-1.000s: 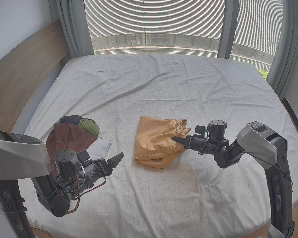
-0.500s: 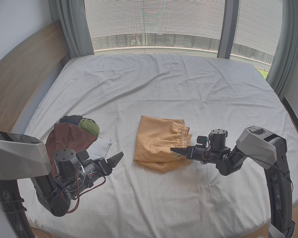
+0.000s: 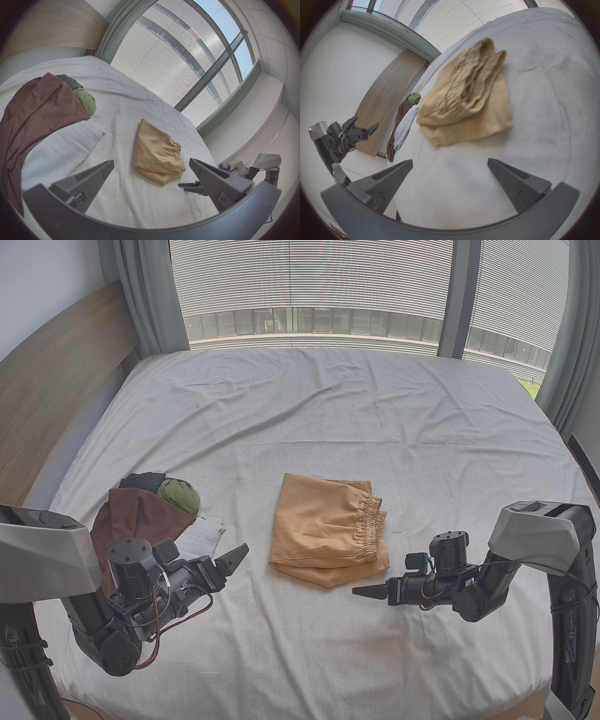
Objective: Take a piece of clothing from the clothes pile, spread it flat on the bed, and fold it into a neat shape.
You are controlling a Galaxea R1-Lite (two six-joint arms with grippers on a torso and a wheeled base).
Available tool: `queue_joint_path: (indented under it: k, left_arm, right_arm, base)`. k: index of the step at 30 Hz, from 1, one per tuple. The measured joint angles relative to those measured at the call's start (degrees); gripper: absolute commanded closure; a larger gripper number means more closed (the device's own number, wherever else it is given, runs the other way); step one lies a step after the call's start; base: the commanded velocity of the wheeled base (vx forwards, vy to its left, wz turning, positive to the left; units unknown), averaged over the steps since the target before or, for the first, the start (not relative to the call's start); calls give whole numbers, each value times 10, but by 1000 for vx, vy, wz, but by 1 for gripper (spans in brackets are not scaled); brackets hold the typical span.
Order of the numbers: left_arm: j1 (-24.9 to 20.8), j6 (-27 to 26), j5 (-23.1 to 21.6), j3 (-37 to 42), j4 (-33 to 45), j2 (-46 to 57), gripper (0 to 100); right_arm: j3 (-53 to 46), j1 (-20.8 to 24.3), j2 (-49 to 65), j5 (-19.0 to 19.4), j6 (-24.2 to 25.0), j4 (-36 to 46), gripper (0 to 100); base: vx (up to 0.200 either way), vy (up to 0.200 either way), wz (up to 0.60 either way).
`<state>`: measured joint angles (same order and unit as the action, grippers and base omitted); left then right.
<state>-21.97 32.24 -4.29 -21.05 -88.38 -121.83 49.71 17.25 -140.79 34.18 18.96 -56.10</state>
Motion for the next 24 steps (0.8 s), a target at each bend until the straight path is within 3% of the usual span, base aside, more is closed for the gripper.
queue_joint_path:
  k: [8, 13, 24]
  left_arm:
    - [0, 0, 0, -2, 0, 2, 0]
    - [0, 0, 0, -2, 0, 2, 0]
    - [1, 0, -1, -3, 0, 2, 0]
  right_arm:
    - [-46, 56, 56, 5, 2, -21, 0]
    - [-35, 80, 93, 25, 29, -30, 0]
    - [87, 64, 97, 36, 86, -29, 0]
  base:
    - [0, 0, 0]
    - [0, 0, 0]
    - [0, 0, 0]
